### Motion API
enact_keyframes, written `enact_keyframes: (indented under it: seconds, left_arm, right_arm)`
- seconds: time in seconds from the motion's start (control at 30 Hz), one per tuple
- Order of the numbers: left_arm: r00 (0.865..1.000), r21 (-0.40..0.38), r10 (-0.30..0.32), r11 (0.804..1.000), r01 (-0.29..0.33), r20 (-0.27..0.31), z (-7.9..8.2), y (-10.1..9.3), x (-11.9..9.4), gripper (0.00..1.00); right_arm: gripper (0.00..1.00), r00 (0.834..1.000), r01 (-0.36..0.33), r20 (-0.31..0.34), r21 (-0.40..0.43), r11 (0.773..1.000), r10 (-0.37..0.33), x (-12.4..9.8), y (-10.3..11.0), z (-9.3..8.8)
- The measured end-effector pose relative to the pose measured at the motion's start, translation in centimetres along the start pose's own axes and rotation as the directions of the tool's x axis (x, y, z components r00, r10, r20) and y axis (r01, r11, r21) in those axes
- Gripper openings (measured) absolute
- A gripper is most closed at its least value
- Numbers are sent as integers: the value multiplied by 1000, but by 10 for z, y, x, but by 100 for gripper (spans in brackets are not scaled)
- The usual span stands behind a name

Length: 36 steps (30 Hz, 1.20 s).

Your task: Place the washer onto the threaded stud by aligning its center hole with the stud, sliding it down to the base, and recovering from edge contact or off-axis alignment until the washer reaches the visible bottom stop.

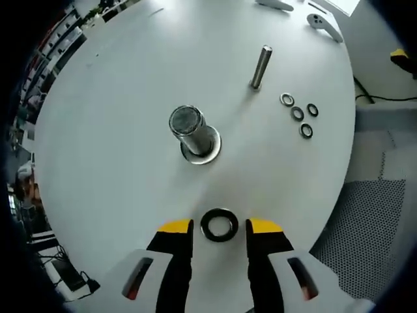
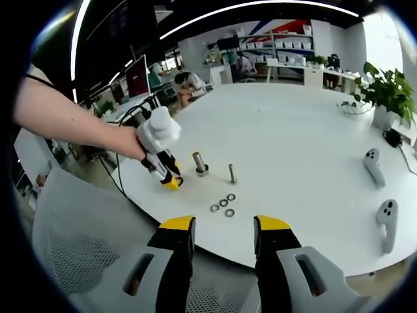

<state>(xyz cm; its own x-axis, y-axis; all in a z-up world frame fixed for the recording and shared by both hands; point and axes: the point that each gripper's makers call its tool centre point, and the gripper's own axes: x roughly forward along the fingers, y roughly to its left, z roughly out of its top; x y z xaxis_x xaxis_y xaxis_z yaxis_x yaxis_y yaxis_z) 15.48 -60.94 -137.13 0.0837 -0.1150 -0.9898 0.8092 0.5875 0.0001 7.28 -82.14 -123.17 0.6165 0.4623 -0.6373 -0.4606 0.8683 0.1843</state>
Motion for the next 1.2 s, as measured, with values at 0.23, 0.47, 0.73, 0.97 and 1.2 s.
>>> enact_keyframes:
  seconds: [0.23, 0.47, 0.73, 0.97, 1.2]
  left_arm:
    - [1000, 9, 3, 1000, -3, -30, -2, -1, 1, 29]
    - [1000, 60, -8, 998, 9, -26, -5, -1, 1, 27]
    - [999, 35, 12, 999, -10, -42, -3, -1, 0, 20]
    - [999, 13, 9, 1000, -8, -48, -3, 0, 1, 20]
    - [999, -10, 13, 1000, -13, -36, -4, 1, 0, 20]
  right_arm:
    - [38, 1000, 2, 9, 4, 1000, -2, -1, -1, 1]
    - [38, 1000, 3, 12, 7, 1000, -3, -1, -1, 2]
    - [37, 1000, 1, 12, 5, 1000, -1, 0, -1, 2]
    - [37, 1000, 1, 8, 0, 1000, -1, 0, -1, 2]
    - [37, 1000, 1, 6, 1, 1000, -1, 0, 0, 1]
